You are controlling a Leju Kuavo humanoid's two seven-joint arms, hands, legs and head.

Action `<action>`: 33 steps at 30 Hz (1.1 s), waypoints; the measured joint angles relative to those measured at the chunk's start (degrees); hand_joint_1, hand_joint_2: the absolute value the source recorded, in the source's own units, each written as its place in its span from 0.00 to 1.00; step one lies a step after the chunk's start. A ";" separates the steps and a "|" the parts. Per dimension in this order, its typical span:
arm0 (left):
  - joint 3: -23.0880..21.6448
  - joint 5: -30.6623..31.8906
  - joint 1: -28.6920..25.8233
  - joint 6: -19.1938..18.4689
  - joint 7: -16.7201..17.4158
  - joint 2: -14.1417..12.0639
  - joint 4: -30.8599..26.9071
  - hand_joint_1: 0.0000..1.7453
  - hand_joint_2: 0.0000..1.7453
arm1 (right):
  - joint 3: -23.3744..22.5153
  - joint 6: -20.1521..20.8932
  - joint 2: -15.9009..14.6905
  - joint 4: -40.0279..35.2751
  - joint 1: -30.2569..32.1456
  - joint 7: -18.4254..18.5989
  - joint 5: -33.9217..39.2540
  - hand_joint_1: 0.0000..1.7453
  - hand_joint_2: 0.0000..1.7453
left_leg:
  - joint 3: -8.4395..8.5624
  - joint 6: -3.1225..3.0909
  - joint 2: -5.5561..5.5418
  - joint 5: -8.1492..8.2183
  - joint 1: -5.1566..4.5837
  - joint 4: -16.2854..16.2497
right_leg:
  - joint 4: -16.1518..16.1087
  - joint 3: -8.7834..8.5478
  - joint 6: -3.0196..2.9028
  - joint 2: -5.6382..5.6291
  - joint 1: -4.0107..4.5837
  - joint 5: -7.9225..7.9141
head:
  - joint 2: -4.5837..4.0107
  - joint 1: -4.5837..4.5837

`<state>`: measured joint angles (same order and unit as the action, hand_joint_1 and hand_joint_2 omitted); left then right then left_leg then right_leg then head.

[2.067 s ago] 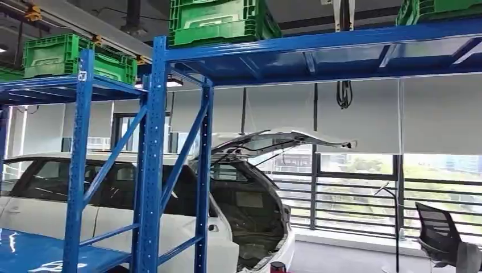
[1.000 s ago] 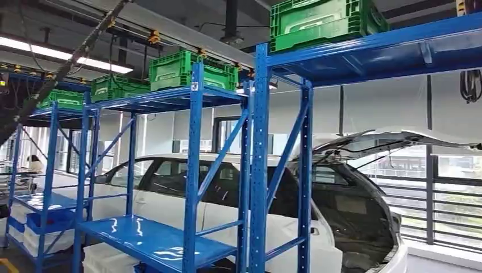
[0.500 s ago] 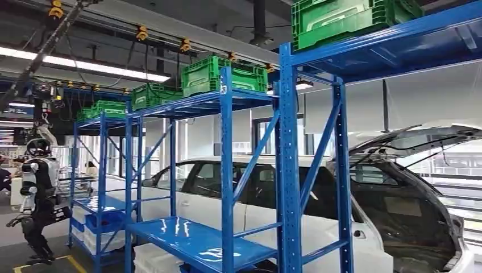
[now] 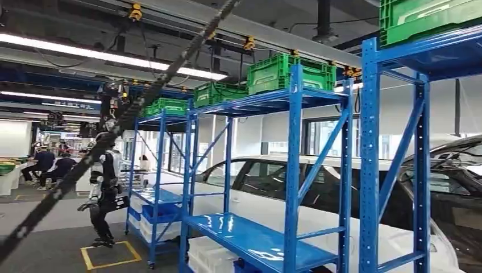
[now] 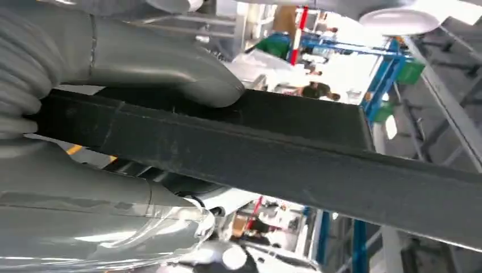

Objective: Take the parts from the cabinet and place them on the table.

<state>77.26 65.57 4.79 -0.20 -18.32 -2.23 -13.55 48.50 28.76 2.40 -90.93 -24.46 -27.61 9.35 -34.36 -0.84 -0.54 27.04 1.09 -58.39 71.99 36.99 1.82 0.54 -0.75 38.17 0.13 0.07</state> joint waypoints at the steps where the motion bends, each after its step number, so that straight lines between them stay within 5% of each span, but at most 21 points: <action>1: 0.00 0.00 -0.06 0.09 0.18 0.02 0.00 0.00 1.00 | -0.02 -0.02 -0.15 0.15 0.35 0.00 0.02 1.00 1.00 | 0.03 -0.13 -0.69 0.00 -0.25 0.00 | 3.18 1.65 -0.22 -0.11 0.09 0.45 | 0.00 0.00; 2: 0.00 0.00 -0.19 0.11 0.37 0.02 0.00 0.00 1.00 | -0.04 -0.04 -0.26 0.29 0.70 0.00 0.07 1.00 1.00 | 0.09 -0.26 -1.43 0.01 -0.50 -0.01 | 3.53 2.14 -0.55 -0.23 0.24 -0.36 | 0.00 0.00; 4: 0.02 -0.04 -0.37 0.11 0.48 0.04 0.00 0.00 1.00 | -0.06 -0.09 -0.39 0.48 0.86 -0.04 0.07 1.00 1.00 | 0.23 -0.31 -2.92 -0.02 -1.00 -0.01 | -3.14 -0.32 -1.70 -0.77 0.75 -5.20 | 0.00 0.00; 5: 0.02 -0.02 -0.38 0.09 0.48 0.15 0.00 0.00 1.00 | -0.15 -0.13 -0.39 0.48 0.84 -0.15 0.13 1.00 1.00 | 0.36 -0.34 -3.71 -0.04 -1.24 -0.01 | -8.49 -2.48 -2.66 -1.99 1.16 -8.35 | 0.00 0.00; 6: 0.00 0.04 -0.37 0.09 0.42 0.59 0.00 0.00 1.00 | -0.26 -0.19 -0.41 0.46 0.84 -0.26 0.15 1.00 1.00 | 0.26 -0.37 -4.28 -0.06 -0.88 0.03 | -12.41 -3.86 -3.99 -5.03 1.54 -9.82 | 0.00 -0.02; 7: 0.00 0.11 -0.18 0.04 0.35 1.00 -0.06 0.00 1.00 | -0.39 -0.26 -0.48 0.42 1.03 -0.39 0.18 1.00 1.00 | 0.05 -0.32 -4.91 -0.14 -1.31 -0.07 | -12.88 -4.10 -4.26 -5.47 1.16 -9.85 | 0.00 -0.04; 10: 0.00 0.33 -0.76 0.11 0.46 1.11 -0.09 0.00 1.00 | -0.61 -0.54 -0.68 0.37 1.12 -0.48 0.07 1.00 1.00 | -0.31 0.39 -6.39 -0.57 -0.44 0.21 | -13.61 -4.56 -3.97 -4.00 1.76 -9.95 | 0.02 -0.04; 11: 0.02 0.39 -0.90 0.20 0.59 1.14 -0.09 0.00 1.00 | -0.68 -0.54 -0.59 0.24 1.11 -0.48 -0.02 1.00 1.00 | -0.43 0.61 -6.56 -0.47 -0.83 0.19 | -15.33 -5.20 -3.90 -3.08 1.14 -9.99 | 0.02 -0.04; 13: 0.00 0.48 -0.96 0.29 0.68 1.40 -0.06 0.00 1.00 | -0.70 -0.54 -0.57 0.09 1.15 -0.59 -0.13 1.00 1.00 | -1.97 1.03 -1.98 2.29 -0.87 -2.98 | -15.87 -5.50 -3.94 -1.82 0.87 -10.31 | 0.00 -0.11; 15: 0.00 0.44 -0.51 0.28 0.48 1.38 -0.06 0.00 1.00 | -0.72 -0.54 -0.59 0.15 1.46 -0.59 -0.22 1.00 1.00 | -6.06 1.89 -0.60 6.17 -0.30 -11.56 | -15.86 -5.49 -3.87 -0.09 0.87 -10.26 | 0.00 -0.11; 17: 0.00 0.46 -0.54 0.18 0.24 1.38 -0.06 0.00 1.00 | -0.70 -0.52 -0.61 0.31 1.75 -0.59 -0.24 1.00 1.00 | -8.17 2.64 -0.15 6.91 0.38 -16.08 | -15.84 -5.48 -3.69 1.43 0.74 -10.13 | 0.00 -0.11; 18: 0.00 0.46 -0.75 0.11 0.13 1.38 -0.06 0.00 1.00 | -0.63 -0.52 -0.61 0.39 1.76 -0.59 -0.31 1.00 1.00 | -7.20 3.07 0.13 5.40 0.72 -14.38 | -15.77 -5.54 -3.47 2.03 0.64 -10.00 | 0.00 -0.11; 20: 0.02 0.46 -0.84 0.07 0.00 1.36 -0.06 0.00 1.00 | -0.61 -0.52 -0.63 0.46 1.75 -0.59 -0.30 1.00 1.00 | -2.56 3.74 1.21 0.75 1.23 -5.65 | -15.29 -5.67 -2.73 3.22 0.21 -9.53 | 0.00 -0.11; 21: 0.00 0.46 -0.72 0.00 -0.06 1.40 -0.06 0.00 1.00 | -0.61 -0.52 -0.61 0.48 1.71 -0.57 -0.30 1.00 1.00 | -0.11 4.19 3.82 -0.53 1.29 -0.76 | -14.73 -5.70 -2.03 3.72 0.29 -9.08 | 0.00 -0.11; 22: 0.00 0.46 -0.39 -0.17 -0.11 1.53 -0.06 0.00 1.00 | -0.63 -0.48 -0.66 0.46 1.68 -0.59 -0.28 1.00 1.00 | 0.04 3.55 4.52 0.17 0.50 -0.35 | -14.27 -5.47 -1.47 4.22 0.68 -8.77 | 0.00 -0.13; 23: 0.00 0.46 -0.28 -0.17 -0.13 1.55 -0.06 0.00 1.00 | -0.61 -0.48 -0.66 0.53 1.70 -0.48 -0.35 1.00 1.00 | -0.23 2.40 3.81 0.12 0.56 -0.51 | -14.20 -5.50 -1.27 4.56 0.74 -8.71 | 0.00 -0.09; 26: 0.00 0.46 -0.74 -0.17 -0.13 1.66 -0.06 0.00 1.00 | -0.57 -0.44 -0.66 0.59 1.65 -0.48 -0.30 1.00 1.00 | -0.51 1.17 2.17 0.03 0.33 -0.54 | -14.38 -5.93 -0.78 6.14 0.41 -8.58 | 0.00 -0.09; 28: 0.00 0.46 -0.86 -0.15 -0.04 1.66 -0.06 0.00 1.00 | -0.57 -0.44 -0.68 0.59 1.56 -0.50 -0.28 1.00 1.00 | -0.60 0.47 1.38 -0.19 0.43 -0.46 | -11.53 -4.97 -0.39 1.91 -0.05 -5.72 | 0.00 -0.09; 29: 0.00 0.46 -0.73 -0.13 0.00 1.66 -0.06 0.00 1.00 | -0.59 -0.44 -0.74 0.61 1.58 -0.50 -0.26 1.00 1.00 | -0.68 0.22 0.84 -0.29 0.42 -0.46 | -7.22 -3.13 -0.46 0.61 0.01 -3.23 | 0.00 -0.09; 31: 0.00 0.46 -0.63 -0.13 0.18 1.66 -0.06 0.00 1.00 | -0.57 -0.44 -1.02 0.85 1.67 -0.50 -0.26 1.00 1.00 | -0.75 -0.04 -0.42 -0.37 0.10 -0.47 | 1.58 0.90 -0.67 -0.09 0.13 0.11 | 0.00 -0.09; 33: 0.00 0.46 -0.72 -0.13 0.66 1.66 -0.06 0.00 1.00 | -0.57 -0.44 -1.22 1.07 1.81 -0.48 -0.24 1.00 1.00 | -0.70 -0.14 -1.92 -0.43 -0.30 -0.48 | 2.92 1.83 -1.22 -0.33 0.34 -1.06 | 0.00 -0.09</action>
<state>77.26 66.03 4.06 -0.33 -17.66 -0.57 -13.62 47.93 28.33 1.18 -89.85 -22.65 -28.09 9.11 -35.06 -0.98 -2.46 26.60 0.80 -58.87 74.91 38.82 0.60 0.22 -0.41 37.11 0.13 -0.02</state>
